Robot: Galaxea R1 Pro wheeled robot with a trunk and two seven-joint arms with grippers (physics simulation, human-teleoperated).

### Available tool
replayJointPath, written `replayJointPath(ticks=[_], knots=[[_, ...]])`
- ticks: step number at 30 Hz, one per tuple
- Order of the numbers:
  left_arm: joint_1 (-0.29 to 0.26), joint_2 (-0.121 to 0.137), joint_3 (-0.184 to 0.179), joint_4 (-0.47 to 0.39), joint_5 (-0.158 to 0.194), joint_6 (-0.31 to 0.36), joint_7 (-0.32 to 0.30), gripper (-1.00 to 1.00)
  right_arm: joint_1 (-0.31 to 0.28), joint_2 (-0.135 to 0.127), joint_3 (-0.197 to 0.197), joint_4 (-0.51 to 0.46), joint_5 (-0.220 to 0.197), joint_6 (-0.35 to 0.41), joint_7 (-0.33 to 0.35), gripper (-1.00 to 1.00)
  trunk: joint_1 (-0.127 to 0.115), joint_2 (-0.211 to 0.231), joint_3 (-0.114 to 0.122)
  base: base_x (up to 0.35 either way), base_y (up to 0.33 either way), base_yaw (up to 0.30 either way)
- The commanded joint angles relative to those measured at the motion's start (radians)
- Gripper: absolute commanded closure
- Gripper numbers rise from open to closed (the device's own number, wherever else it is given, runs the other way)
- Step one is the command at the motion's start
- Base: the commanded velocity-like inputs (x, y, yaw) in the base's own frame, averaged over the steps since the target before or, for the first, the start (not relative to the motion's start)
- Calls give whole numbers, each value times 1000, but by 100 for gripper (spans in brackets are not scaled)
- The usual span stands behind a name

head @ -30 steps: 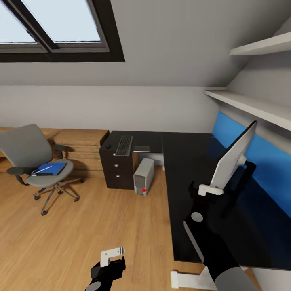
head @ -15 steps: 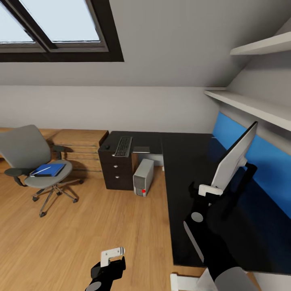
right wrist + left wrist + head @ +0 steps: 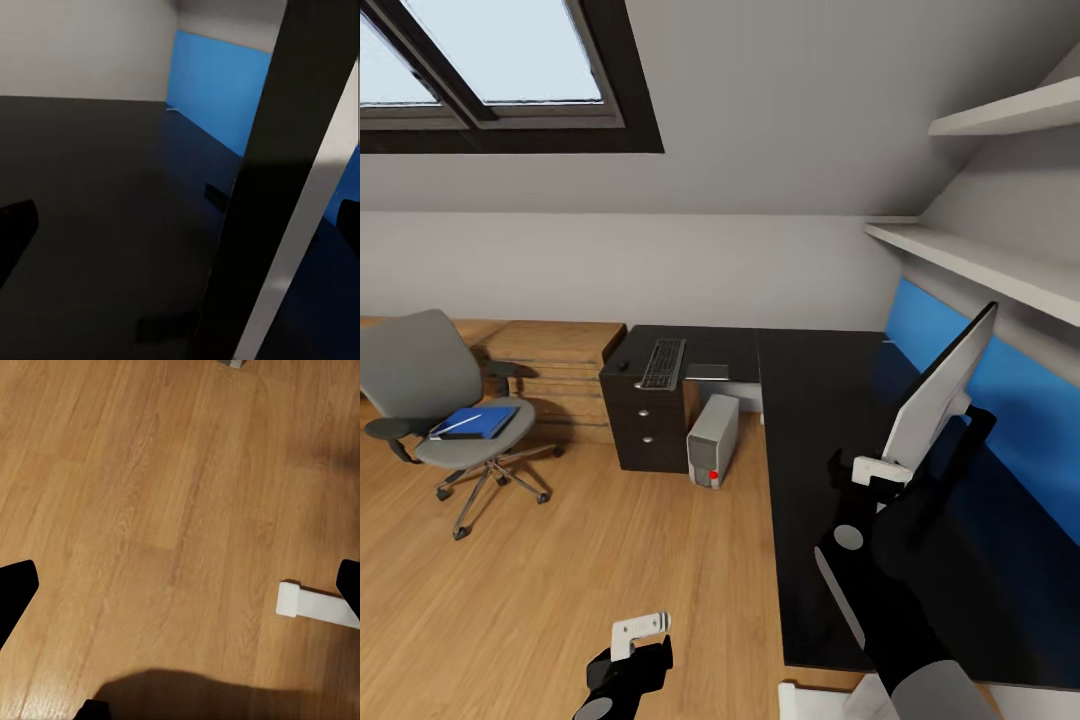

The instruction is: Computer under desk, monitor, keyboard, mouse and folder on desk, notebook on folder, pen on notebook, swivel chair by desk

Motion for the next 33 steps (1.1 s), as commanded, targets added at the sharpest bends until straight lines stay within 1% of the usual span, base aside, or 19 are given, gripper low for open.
replayJointPath(ticks=[1, 5, 7, 8, 11, 13, 17, 29, 33], knots=[[0, 0, -1, -2, 9, 2, 8, -100, -1, 0, 0, 1, 3, 2, -5, -100, 1, -2, -2, 2, -1, 0], [0, 0, -1, -1, 8, 2, 8, -100, -1, 0, -13, 1, 3, 5, -5, -100, 1, -2, -2, 1, -1, 0], [0, 0, -1, -2, 8, 2, 8, -100, -1, 1, -33, 1, 3, 7, -5, -100, 1, -2, -2, 0, 0, 0], [0, 0, -1, -2, 8, 2, 8, -100, -1, 1, -48, 1, 2, 7, -5, -100, 1, -2, -2, 0, 0, 0], [0, 0, -1, -1, 8, 2, 8, -100, -1, 2, -74, 1, 1, 8, -5, -100, 1, -2, -2, 0, 0, 0], [0, 0, -1, -2, 8, 2, 8, -100, -1, 2, -84, 1, 1, 8, -6, -100, 1, -2, -2, 0, 0, 0], [0, 0, -1, -1, 9, 2, 8, -100, -1, 2, -92, 1, 1, 9, -8, -100, 1, -2, -2, 0, 0, 0], [0, 0, -2, 0, 9, 2, 8, -100, -1, 2, -94, 2, 2, 9, -10, -100, 1, -2, -2, 0, 0, 0], [0, -1, -6, 21, 8, 2, 8, -100, -1, 2, -94, 2, 2, 9, -10, -100, 1, -2, -2, -18, -71, 0]])
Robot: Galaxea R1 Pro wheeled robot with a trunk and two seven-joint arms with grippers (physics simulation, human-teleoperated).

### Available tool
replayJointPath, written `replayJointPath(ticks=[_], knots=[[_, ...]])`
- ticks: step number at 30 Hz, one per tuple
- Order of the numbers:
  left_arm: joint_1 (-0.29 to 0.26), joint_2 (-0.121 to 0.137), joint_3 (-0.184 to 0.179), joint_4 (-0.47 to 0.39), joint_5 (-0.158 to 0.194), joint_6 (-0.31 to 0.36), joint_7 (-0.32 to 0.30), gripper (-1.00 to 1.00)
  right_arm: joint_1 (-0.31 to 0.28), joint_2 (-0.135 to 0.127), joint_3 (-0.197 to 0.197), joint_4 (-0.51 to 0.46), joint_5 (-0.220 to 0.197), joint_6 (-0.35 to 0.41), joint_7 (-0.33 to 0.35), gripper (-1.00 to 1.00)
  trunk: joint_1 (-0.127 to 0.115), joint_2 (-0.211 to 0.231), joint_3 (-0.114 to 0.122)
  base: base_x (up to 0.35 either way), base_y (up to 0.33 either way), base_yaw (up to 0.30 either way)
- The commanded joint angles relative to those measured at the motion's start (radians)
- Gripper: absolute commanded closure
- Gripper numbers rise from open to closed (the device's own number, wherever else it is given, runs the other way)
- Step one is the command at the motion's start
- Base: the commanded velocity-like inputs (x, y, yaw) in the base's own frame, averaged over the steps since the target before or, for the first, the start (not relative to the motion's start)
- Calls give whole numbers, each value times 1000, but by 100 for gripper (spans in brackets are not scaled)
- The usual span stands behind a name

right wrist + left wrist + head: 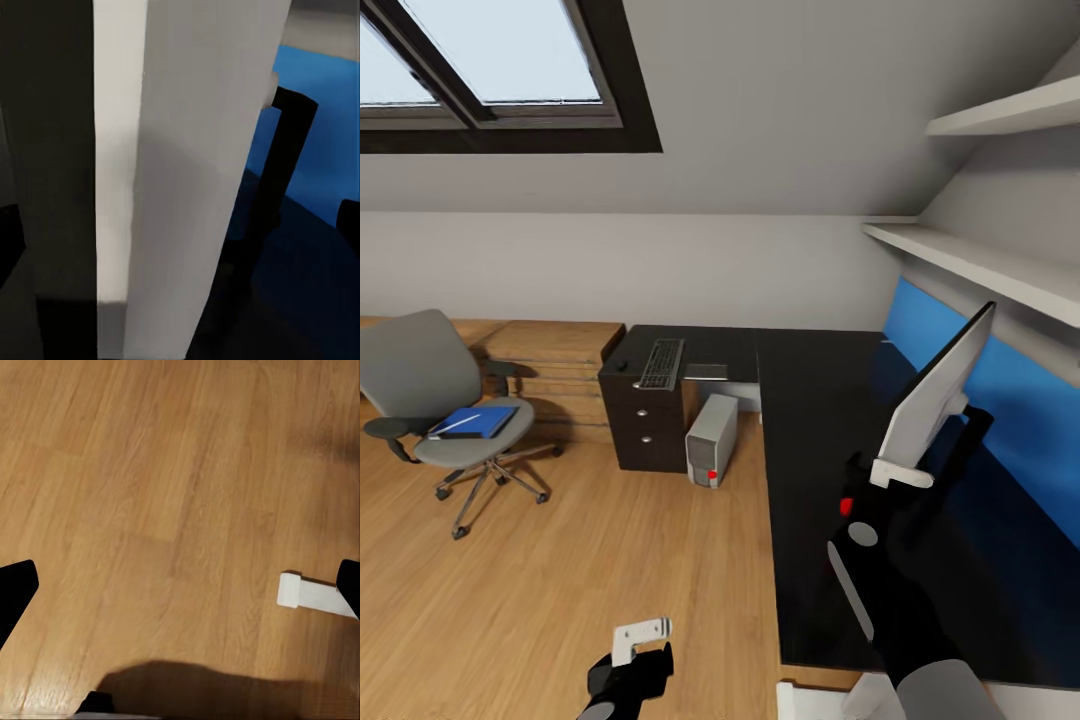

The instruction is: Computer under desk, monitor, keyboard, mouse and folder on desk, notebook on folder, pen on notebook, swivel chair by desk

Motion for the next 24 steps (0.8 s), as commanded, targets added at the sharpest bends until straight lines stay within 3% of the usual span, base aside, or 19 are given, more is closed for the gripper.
replayJointPath(ticks=[1, 24], knots=[[0, 0, -3, 8, 8, 2, 8, -100, -1, 0, 1, 0, 3, 2, -5, -100, 0, -2, -2, -96, -216, 0], [0, 0, -3, 15, 7, 2, 8, -100, -1, 0, 6, 15, 3, 2, 0, -100, 0, -2, -2, -136, -277, 0]])
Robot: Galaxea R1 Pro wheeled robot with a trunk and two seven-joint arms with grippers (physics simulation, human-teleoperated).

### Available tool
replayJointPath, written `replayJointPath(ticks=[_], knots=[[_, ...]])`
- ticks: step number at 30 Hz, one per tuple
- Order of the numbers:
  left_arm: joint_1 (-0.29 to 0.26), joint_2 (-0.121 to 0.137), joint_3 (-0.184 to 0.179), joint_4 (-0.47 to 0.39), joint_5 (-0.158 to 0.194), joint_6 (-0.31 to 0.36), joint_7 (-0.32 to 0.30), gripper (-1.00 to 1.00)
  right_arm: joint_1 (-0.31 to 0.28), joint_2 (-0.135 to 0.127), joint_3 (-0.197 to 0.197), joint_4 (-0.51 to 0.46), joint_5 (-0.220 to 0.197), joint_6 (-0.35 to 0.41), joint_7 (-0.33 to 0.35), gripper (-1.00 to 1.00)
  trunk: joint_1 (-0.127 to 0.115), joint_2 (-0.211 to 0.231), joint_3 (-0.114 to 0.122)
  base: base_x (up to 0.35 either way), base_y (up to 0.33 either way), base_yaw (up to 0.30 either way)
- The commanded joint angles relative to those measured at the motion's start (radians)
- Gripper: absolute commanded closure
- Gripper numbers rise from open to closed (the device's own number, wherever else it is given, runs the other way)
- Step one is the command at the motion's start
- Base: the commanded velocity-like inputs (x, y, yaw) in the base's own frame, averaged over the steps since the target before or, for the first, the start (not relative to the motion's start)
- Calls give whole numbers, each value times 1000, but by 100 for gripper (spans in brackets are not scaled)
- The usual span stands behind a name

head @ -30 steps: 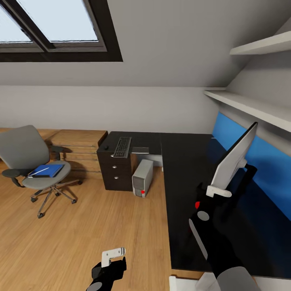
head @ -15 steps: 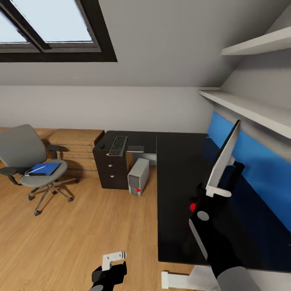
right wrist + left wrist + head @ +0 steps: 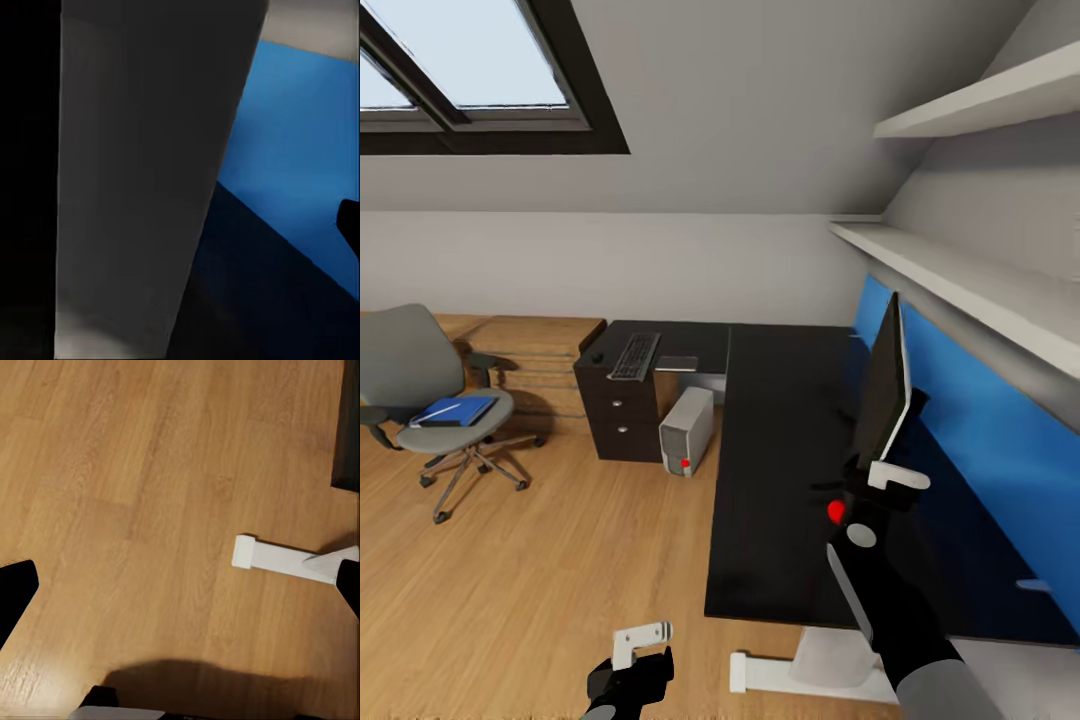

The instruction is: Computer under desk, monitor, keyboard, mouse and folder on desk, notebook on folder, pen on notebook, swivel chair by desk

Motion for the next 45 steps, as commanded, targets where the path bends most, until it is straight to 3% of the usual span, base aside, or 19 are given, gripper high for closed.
replayJointPath(ticks=[1, 30, 45], knots=[[0, 0, -1, -2, 9, 2, 8, -100, -1, 0, 1, 1, 3, 2, -5, -100, 0, -2, -2, -141, -212, 0], [0, 1, 0, -2, 10, 2, 8, -100, -1, 0, 8, 1, 0, -7, -1, -100, 0, -2, -2, -38, -45, 0], [0, 2, 1, -2, 10, 2, 9, -100, -1, 1, 9, 3, 0, -7, 0, -100, 0, -2, -2, -59, -215, 0]])
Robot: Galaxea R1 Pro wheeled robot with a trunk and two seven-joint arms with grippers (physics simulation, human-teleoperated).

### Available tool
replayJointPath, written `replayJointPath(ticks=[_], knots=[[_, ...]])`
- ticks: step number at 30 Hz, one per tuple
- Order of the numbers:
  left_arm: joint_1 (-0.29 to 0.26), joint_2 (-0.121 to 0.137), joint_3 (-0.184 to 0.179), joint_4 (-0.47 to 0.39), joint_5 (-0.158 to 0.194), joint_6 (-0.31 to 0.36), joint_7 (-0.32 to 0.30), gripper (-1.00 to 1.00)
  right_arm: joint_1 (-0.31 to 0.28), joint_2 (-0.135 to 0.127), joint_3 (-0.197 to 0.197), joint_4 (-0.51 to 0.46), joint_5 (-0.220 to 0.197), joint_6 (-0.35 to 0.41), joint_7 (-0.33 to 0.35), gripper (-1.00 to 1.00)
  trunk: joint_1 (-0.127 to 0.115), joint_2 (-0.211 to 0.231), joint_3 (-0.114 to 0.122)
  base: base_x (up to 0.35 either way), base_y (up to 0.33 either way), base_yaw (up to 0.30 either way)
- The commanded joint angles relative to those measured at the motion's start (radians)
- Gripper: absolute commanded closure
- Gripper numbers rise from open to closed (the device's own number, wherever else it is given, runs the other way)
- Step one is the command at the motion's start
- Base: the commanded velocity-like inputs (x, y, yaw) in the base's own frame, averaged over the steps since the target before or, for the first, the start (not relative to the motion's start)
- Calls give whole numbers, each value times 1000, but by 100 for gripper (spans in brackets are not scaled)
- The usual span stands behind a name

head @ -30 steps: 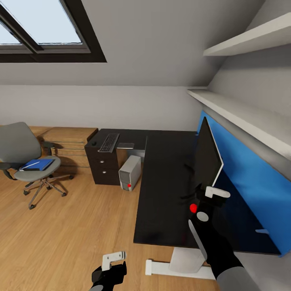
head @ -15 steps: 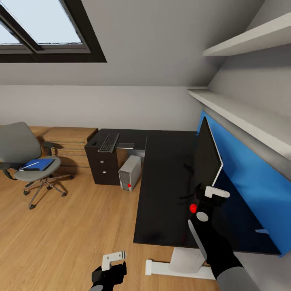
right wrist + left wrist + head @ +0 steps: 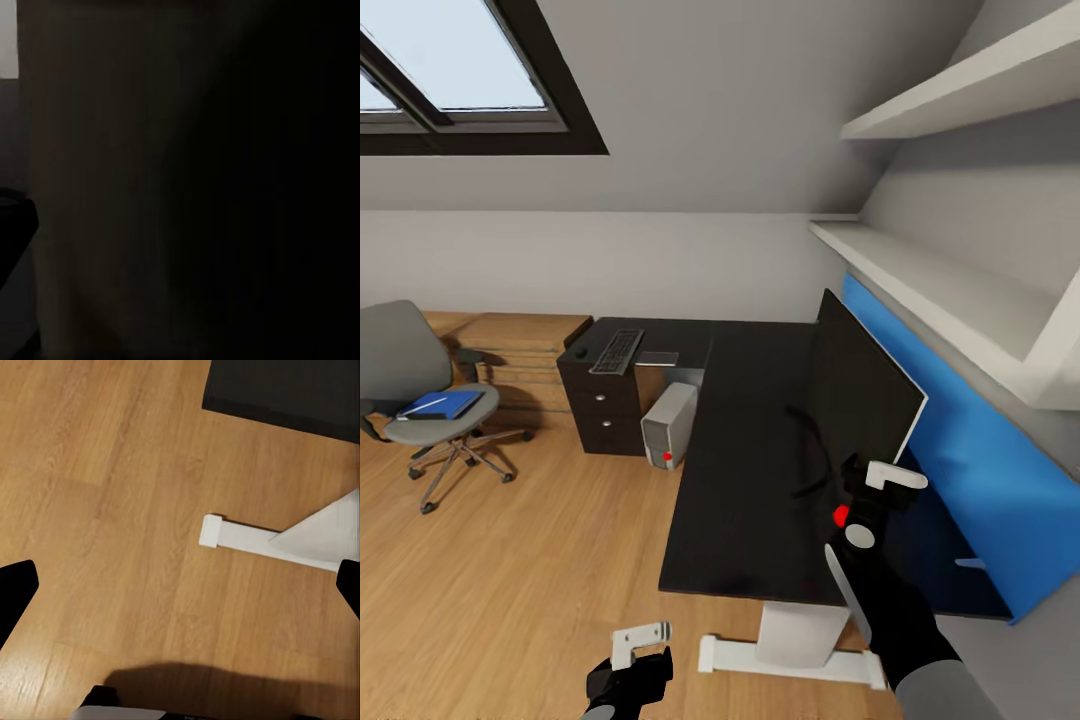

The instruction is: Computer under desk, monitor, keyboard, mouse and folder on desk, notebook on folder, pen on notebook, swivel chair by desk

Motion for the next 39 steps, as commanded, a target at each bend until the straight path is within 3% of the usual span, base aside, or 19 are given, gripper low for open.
replayJointPath(ticks=[1, 39], knots=[[0, 0, -1, -2, 9, 2, 7, -100, -1, 0, 1, 0, 3, 1, -5, -100, 1, -2, -2, -41, -128, 0], [0, 0, -1, -2, 9, 2, 7, -100, -1, 0, 1, 0, 3, 1, -5, -100, 1, -2, -2, -12, -6, 0]])
